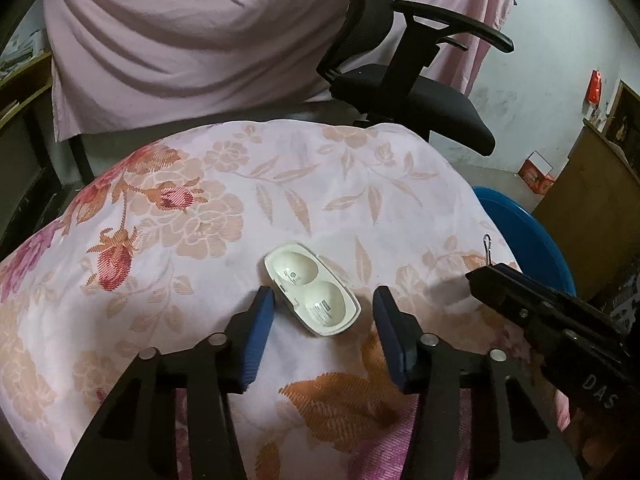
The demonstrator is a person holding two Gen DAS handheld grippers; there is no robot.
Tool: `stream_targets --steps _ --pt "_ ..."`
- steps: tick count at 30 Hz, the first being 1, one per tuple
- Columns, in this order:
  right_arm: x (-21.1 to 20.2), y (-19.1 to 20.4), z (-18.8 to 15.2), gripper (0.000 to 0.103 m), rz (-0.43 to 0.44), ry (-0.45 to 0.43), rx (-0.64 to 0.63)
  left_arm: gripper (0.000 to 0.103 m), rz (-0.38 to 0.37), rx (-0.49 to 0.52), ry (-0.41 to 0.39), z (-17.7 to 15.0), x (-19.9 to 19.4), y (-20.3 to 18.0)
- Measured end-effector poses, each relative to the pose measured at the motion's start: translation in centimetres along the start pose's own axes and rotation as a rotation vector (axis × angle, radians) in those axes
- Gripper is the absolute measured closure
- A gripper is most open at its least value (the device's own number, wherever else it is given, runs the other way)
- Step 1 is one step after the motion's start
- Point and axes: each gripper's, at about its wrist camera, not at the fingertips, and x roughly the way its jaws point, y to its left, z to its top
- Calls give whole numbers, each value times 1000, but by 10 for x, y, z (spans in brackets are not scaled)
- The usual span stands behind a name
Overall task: Collect trash
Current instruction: 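Grasp the black binder clip with the right tool while the left tool grasps the white earbud case, then lift the earbud case and clip and carry them over the blue bucket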
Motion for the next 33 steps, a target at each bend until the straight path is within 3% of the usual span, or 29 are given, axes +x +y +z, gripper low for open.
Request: stream_targets --steps 7,22,33 --pt "2 -1 0 58 8 7 -11 71 10 -26 -5 -3 -4 6" --pt "2 -1 -1 58 36 12 -2 77 -23 -73 -29 -7 -13 14" --pt "-22 2 1 58 63 -115 -15 77 7 -57 -184 -10 -42 7"
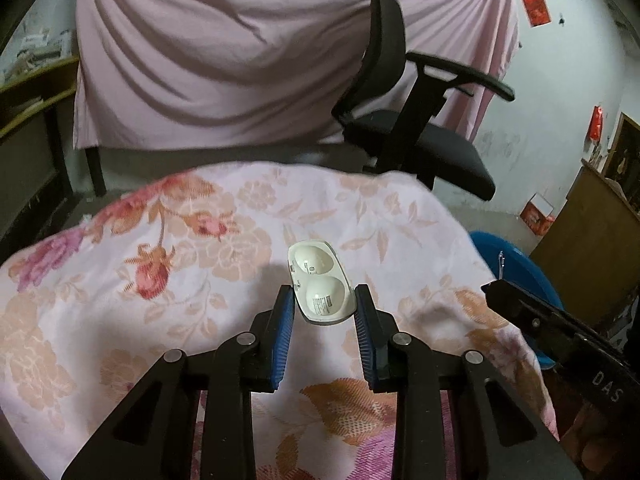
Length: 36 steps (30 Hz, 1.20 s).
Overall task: Collect trash
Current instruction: 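Lift the earbud case and clip and carry them over the blue bucket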
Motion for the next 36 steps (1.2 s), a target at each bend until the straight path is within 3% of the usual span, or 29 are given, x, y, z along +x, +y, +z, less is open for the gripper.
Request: stream_targets --steps 7,16,27,36 --pt "-20 7 5 58 -14 -125 -52 77 -54 -17 -197 4 -29 -2" --pt "-55 14 6 58 -44 -346 -114 77 -73 48 -419 -3 -66 -19" --pt "-103 16 5 58 -100 -617 -154 77 -128 86 -557 -5 -100 -47" --pt "-132 -2 7 58 -198 -710 -147 77 -201 230 -648 -6 -106 -105"
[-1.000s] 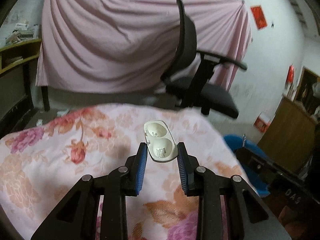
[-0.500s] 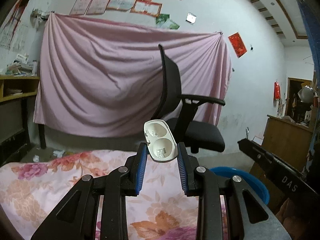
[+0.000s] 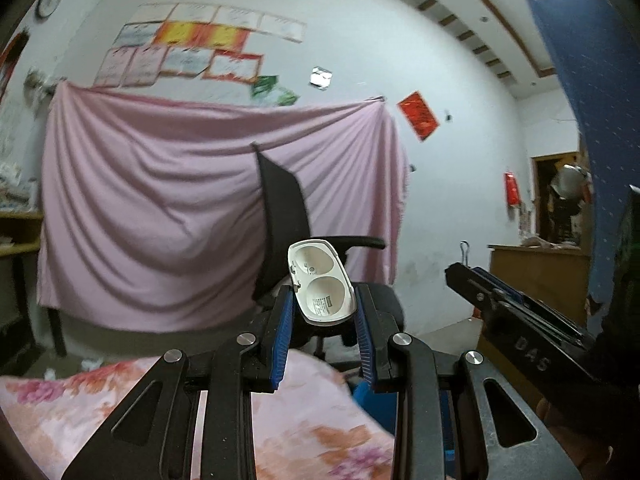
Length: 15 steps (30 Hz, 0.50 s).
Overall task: Collect trash
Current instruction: 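Lift the earbud case and clip and carry them over the blue bucket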
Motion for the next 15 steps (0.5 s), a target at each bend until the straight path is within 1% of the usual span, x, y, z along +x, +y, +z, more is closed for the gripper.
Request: stream_targets --steps 4,8,10,12,15 --pt "-5 -17 4 58 -53 -4 -5 77 -43 -1 21 -1 22 -20" --pt "-8 -37 5 58 -101 11 5 77 -81 -14 63 -2 39 -34" --pt "-8 -48 4 58 -130 30 30 77 -102 -18 95 -3 49 -41" --pt "-5 -57 2 58 -159 58 62 77 -143 -38 136 -5 59 -48" --pt "1 -72 -3 58 -210 121 101 77 -177 -55 184 -8 69 -57"
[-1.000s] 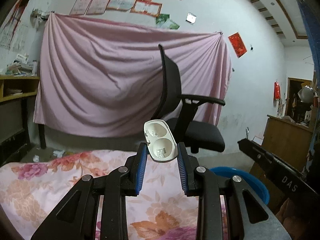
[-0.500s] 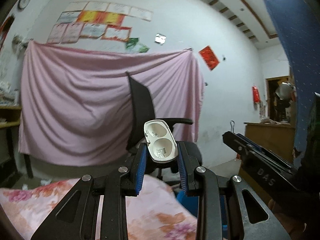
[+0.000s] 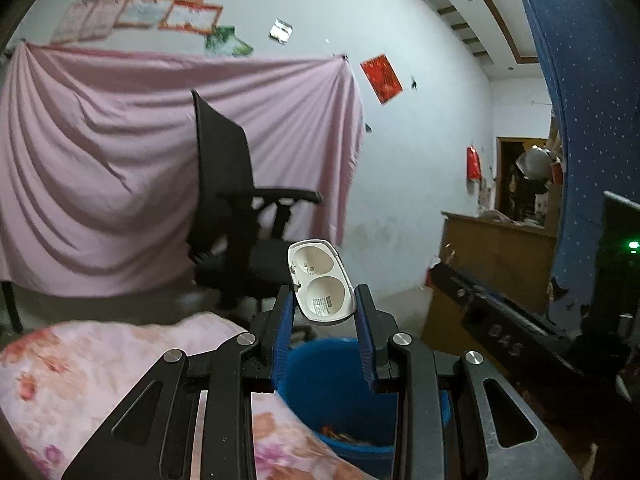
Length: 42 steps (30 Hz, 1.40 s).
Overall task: Collect trash
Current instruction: 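Lift the earbud case and clip and carry them over the blue bucket, then open both tools over the blue bucket to drop the case and clip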
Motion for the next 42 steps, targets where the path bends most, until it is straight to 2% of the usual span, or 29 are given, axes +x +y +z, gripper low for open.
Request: stream_targets --steps 5,13,21,28,42 --pt "16 -23 -8 58 -57 106 73 77 -39 -32 99 -1 24 -8" --pt "38 -52 -24 58 -99 245 164 77 -82 -173 294 -14 63 1" --pt "48 -59 -35 58 -95 309 203 78 -91 -195 405 -19 83 2" --pt "54 -59 -38 58 -97 331 215 78 -92 -183 446 -27 90 -3" --pt "57 -65 -42 55 -99 367 236 76 -61 -226 454 -30 89 6"
